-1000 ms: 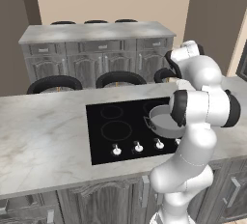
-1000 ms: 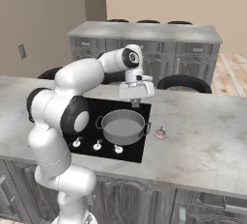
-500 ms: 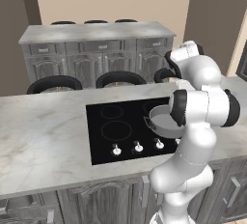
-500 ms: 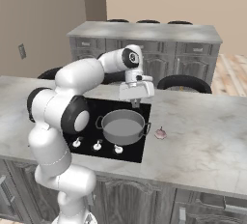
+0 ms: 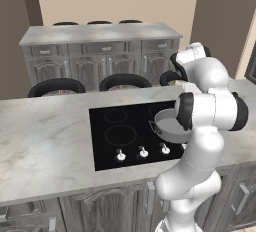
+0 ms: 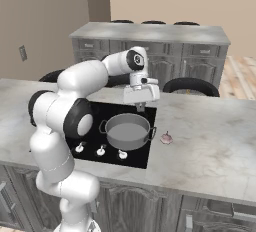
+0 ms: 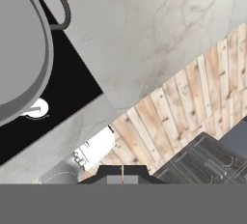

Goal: Turn on the burner for the pot on the stove. Wait thirty seconds for the pot to heat up. Then add the garlic to the pot.

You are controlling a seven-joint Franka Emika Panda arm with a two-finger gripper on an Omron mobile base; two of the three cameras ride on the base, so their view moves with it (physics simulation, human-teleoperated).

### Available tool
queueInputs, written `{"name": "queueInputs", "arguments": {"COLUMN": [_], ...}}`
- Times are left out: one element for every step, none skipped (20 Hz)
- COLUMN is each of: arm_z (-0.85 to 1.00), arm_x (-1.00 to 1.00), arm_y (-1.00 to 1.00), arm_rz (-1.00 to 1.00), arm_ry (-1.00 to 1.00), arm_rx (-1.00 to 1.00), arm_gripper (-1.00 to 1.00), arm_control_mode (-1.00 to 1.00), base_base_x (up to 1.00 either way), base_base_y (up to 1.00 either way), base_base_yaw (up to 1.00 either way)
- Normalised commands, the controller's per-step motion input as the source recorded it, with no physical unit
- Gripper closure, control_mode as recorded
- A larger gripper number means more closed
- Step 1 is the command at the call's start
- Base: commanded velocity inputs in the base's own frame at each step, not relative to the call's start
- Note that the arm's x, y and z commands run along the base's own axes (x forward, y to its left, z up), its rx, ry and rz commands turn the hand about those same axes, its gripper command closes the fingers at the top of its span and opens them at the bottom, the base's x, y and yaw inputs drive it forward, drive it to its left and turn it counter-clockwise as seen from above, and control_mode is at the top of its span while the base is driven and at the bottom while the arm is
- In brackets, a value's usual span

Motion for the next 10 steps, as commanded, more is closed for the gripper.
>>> {"name": "queueInputs", "arguments": {"arm_z": [0.00, 0.00, 0.00, 0.00, 0.00, 0.00, 0.00, 0.00, 0.00, 0.00], "arm_x": [0.00, 0.00, 0.00, 0.00, 0.00, 0.00, 0.00, 0.00, 0.00, 0.00], "arm_y": [0.00, 0.00, 0.00, 0.00, 0.00, 0.00, 0.00, 0.00, 0.00, 0.00], "arm_rz": [0.00, 0.00, 0.00, 0.00, 0.00, 0.00, 0.00, 0.00, 0.00, 0.00], "arm_ry": [0.01, 0.01, 0.01, 0.01, 0.01, 0.01, 0.01, 0.01, 0.01, 0.01], "arm_rx": [0.00, 0.00, 0.00, 0.00, 0.00, 0.00, 0.00, 0.00, 0.00, 0.00], "arm_gripper": [1.00, 1.00, 1.00, 1.00, 1.00, 1.00, 1.00, 1.00, 1.00, 1.00], "arm_control_mode": [-1.00, -1.00, -1.00, -1.00, -1.00, -1.00, -1.00, -1.00, -1.00, -1.00], "base_base_x": [0.00, 0.00, 0.00, 0.00, 0.00, 0.00, 0.00, 0.00, 0.00, 0.00], "base_base_y": [0.00, 0.00, 0.00, 0.00, 0.00, 0.00, 0.00, 0.00, 0.00, 0.00], "base_base_yaw": [0.00, 0.00, 0.00, 0.00, 0.00, 0.00, 0.00, 0.00, 0.00, 0.00]}}
